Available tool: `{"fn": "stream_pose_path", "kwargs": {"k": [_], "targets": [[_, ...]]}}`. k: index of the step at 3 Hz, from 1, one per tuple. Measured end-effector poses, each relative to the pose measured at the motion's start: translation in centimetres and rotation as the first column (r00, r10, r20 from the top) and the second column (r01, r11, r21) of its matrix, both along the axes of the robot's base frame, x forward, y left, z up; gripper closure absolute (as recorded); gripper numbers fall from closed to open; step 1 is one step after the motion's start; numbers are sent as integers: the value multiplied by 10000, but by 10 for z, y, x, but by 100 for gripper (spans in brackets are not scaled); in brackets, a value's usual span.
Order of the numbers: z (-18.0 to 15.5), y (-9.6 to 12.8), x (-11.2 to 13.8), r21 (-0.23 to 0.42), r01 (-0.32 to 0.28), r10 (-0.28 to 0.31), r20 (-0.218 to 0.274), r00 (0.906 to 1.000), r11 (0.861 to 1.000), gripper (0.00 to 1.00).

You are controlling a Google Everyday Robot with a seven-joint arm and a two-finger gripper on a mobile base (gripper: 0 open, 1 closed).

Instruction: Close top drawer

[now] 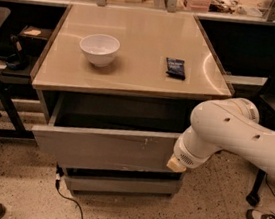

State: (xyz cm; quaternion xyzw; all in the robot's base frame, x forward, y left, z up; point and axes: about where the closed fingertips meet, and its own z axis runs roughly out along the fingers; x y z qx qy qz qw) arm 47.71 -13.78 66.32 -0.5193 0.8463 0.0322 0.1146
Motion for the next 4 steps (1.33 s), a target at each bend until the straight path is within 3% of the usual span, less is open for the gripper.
{"fn": "stream_pose_path", "kwargs": {"k": [1,3,4], "targets": [[3,6,23,-165,69,-64,307,9995,9998,100],[-6,17,58,-280,126,-113,445,9989,9995,100],[-6,18,59,-277,123,-110,448,9989,9995,82]]}}
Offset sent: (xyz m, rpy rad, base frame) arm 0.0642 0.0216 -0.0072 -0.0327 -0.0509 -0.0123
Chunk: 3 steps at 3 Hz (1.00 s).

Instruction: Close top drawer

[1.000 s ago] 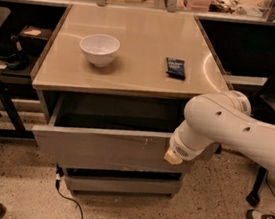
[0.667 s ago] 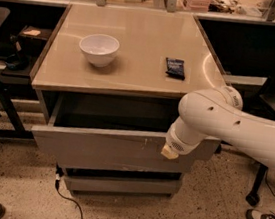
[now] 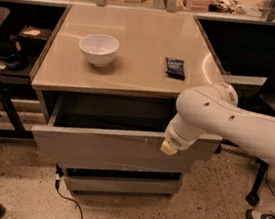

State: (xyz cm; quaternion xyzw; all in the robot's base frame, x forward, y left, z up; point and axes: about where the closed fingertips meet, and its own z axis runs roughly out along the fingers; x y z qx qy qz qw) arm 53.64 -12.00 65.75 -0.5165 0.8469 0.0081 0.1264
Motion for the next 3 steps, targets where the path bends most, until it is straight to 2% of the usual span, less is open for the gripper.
{"fn": "stream_pose_path", "kwargs": {"k": [3], "targets": [[0,0,0,0,-1,1,-1,10000,10000,11]]}}
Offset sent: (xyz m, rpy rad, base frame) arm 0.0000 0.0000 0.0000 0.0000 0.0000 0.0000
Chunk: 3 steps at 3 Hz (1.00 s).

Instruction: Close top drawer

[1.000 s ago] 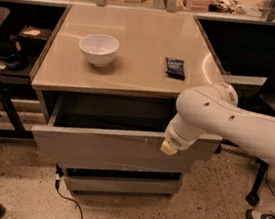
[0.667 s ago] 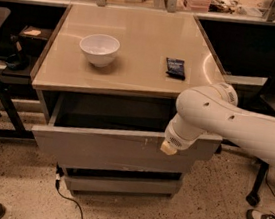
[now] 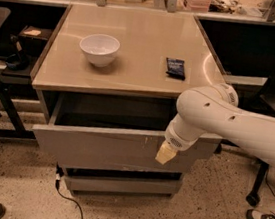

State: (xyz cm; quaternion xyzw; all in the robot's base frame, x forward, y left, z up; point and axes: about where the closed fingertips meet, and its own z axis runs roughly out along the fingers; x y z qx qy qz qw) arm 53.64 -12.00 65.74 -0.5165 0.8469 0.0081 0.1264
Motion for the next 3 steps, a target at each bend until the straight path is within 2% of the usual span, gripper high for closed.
{"fn": "stream_pose_path", "kwargs": {"k": [1,2,3], "targets": [[0,0,0,0,0,0,0,10000,10000,0],[0,0,0,0,-1,1,-1,10000,10000,0],[0,0,0,0,-1,1,-1,10000,10000,19]]}}
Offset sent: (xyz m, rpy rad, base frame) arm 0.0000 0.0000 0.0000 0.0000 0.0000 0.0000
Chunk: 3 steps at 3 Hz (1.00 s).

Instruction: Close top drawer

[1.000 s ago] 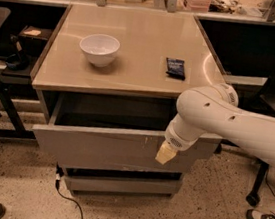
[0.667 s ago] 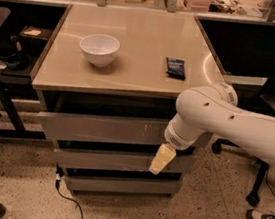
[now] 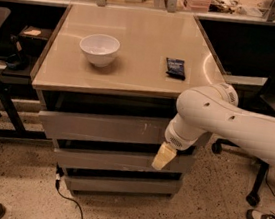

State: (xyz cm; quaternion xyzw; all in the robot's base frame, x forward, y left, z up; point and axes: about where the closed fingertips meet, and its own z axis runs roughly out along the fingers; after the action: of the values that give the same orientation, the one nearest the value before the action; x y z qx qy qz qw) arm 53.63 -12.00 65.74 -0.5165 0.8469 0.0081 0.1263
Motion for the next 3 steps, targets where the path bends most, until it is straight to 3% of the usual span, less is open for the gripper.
{"fn": "stream_pose_path", "kwargs": {"k": [3], "targets": [[-4,2,7,-185,18,-16,72,10000,9998,89]]}}
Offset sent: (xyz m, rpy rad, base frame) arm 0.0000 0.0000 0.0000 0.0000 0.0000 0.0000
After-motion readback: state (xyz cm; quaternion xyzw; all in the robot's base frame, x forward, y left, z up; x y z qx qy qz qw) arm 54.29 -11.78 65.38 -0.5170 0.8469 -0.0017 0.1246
